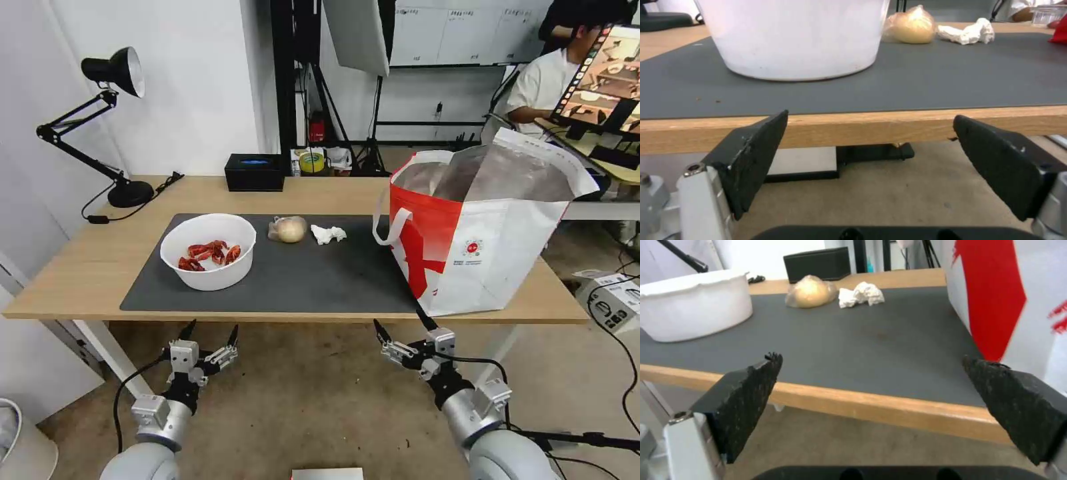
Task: Pick up the trash from the table and place it into the takeout bag.
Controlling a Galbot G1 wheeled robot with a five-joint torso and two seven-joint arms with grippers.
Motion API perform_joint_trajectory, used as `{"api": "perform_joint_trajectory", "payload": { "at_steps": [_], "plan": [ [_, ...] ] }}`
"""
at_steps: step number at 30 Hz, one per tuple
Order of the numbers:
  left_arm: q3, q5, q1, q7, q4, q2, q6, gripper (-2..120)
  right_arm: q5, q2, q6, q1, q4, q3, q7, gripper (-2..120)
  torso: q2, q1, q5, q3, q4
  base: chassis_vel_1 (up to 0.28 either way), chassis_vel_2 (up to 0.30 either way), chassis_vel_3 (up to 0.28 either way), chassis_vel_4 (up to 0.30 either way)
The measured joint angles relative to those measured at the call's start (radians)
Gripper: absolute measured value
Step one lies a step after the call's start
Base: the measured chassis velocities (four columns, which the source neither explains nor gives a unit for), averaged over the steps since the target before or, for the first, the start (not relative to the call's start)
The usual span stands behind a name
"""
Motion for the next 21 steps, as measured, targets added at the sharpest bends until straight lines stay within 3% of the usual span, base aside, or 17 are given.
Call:
{"api": "perform_joint_trajectory", "payload": {
  "at_steps": [10, 21],
  "plan": [
    [0.017, -0.002, -0.014, -0.001, 0.0, 0.004, 0.003, 100, 0.089, -0.024, -0.089, 0.124, 0.039, -0.037, 0.032, 100, 0.0, 0.0, -0.0001, 0.0, 0.0, 0.0, 0.0, 0.0, 0.0],
    [0.018, 0.0, -0.012, -0.004, 0.0, 0.002, 0.006, 100, 0.117, 0.002, -0.177, 0.345, -0.04, -0.18, 0.077, 100, 0.0, 0.0, 0.0, 0.0, 0.0, 0.0, 0.0, 0.0, 0.0]
  ]
}}
